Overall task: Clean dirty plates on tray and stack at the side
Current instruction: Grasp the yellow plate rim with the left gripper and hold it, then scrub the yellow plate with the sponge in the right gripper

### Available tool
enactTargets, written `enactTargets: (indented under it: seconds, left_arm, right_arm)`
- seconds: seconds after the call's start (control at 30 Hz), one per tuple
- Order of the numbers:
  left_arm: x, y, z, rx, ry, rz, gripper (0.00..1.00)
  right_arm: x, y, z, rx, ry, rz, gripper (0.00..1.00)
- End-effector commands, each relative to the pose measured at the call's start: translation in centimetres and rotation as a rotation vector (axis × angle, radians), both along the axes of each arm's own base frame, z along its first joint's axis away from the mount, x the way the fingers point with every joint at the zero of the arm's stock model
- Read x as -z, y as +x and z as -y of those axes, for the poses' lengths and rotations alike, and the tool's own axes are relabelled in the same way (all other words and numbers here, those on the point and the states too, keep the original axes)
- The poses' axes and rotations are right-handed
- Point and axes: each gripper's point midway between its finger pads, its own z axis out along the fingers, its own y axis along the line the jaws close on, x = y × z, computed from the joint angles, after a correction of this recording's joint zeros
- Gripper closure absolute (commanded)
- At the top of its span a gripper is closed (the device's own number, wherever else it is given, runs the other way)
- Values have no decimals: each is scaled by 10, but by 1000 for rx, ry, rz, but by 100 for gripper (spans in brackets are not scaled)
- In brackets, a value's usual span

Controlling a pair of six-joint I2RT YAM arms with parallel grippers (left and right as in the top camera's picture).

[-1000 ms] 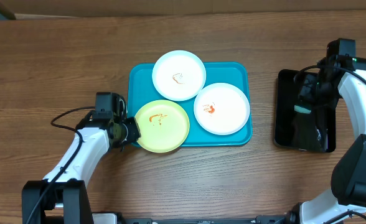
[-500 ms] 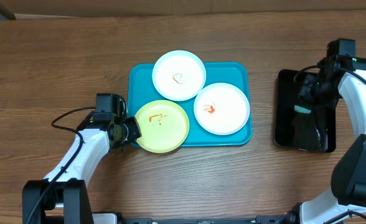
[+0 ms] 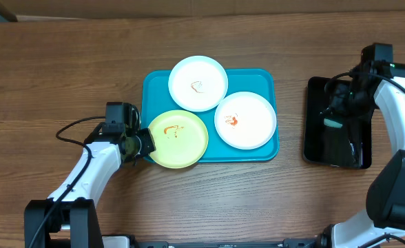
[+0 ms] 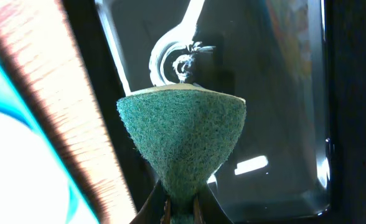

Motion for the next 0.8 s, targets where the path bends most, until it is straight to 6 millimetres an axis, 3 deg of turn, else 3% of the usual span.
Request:
enactTargets:
  seconds: [0.0, 0.13, 0.5, 0.77]
  left_arm:
    - [-7, 11, -4, 76, 39, 38, 96]
    - [-7, 12, -4, 81, 43, 44, 96]
    - [-8, 14, 2, 93, 12, 52, 96]
    - [-12, 17, 13, 153, -36, 82, 96]
  right_arm:
    - [-57, 19, -28, -117, 18, 180, 96]
    - [-72, 18, -69, -239, 59, 224, 96]
    - [-77, -12, -223, -628, 201, 244, 96]
    - [-52, -28, -303, -779, 243, 239, 96]
